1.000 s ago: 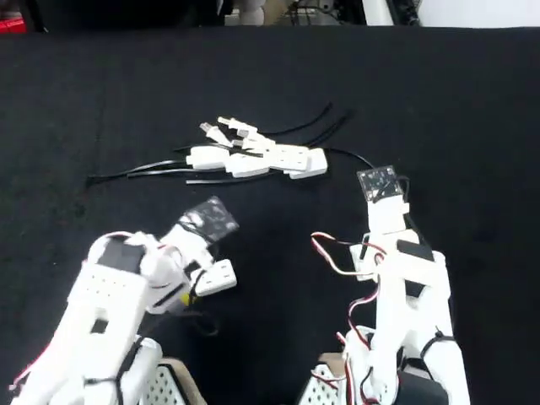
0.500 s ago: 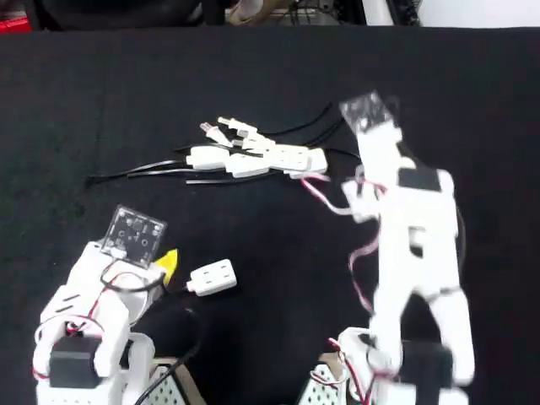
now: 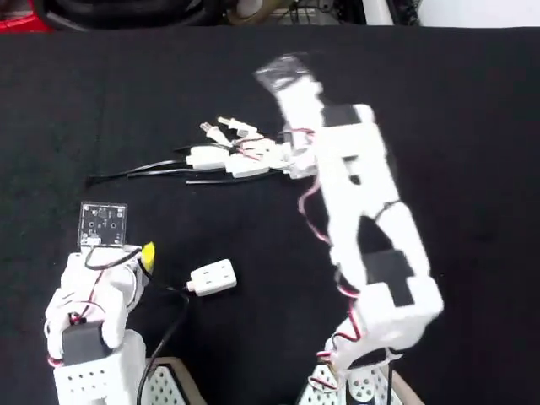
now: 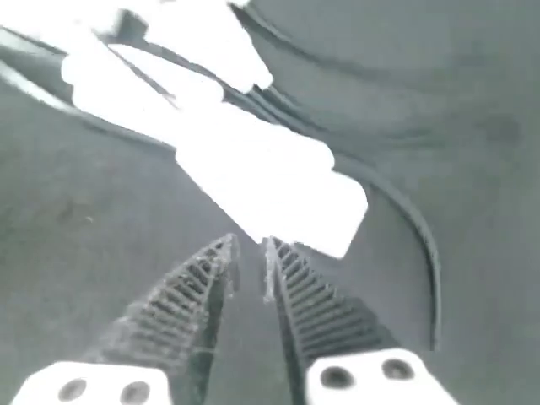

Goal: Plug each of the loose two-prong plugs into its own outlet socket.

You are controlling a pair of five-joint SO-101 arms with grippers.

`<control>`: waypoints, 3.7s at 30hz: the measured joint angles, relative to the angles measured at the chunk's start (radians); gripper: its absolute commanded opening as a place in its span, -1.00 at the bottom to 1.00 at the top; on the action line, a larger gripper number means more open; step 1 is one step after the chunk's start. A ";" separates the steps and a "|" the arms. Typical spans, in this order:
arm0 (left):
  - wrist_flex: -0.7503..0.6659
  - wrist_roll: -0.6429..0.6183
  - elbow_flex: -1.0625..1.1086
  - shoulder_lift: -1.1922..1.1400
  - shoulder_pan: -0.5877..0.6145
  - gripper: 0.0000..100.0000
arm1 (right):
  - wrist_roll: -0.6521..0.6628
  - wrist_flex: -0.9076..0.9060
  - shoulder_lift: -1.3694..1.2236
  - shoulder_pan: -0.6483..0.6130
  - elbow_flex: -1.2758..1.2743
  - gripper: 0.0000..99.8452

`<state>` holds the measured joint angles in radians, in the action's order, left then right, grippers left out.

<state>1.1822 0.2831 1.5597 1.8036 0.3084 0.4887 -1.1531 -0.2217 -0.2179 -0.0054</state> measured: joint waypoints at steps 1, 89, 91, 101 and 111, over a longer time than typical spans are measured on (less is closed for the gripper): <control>-0.002 0.000 0.014 0.000 0.008 -0.47 | 0.032 0.012 -0.023 -0.025 0.021 -0.75; -0.025 0.121 0.115 -0.002 0.018 -0.47 | 0.448 -0.575 -0.951 -0.127 1.470 -0.98; -0.025 0.121 0.115 -0.002 0.018 -0.47 | 0.445 -0.575 -0.951 -0.127 1.507 -0.98; -0.054 0.121 0.120 -0.003 0.018 -0.47 | 0.445 -0.577 -0.776 -0.144 1.355 -0.98; -0.054 0.121 0.120 -0.003 0.018 -0.47 | 0.713 -0.577 -0.129 -0.313 0.684 -0.98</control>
<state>1.1285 0.4043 1.6794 1.8006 0.3268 1.2022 -1.7300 -0.3506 -0.5309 0.6790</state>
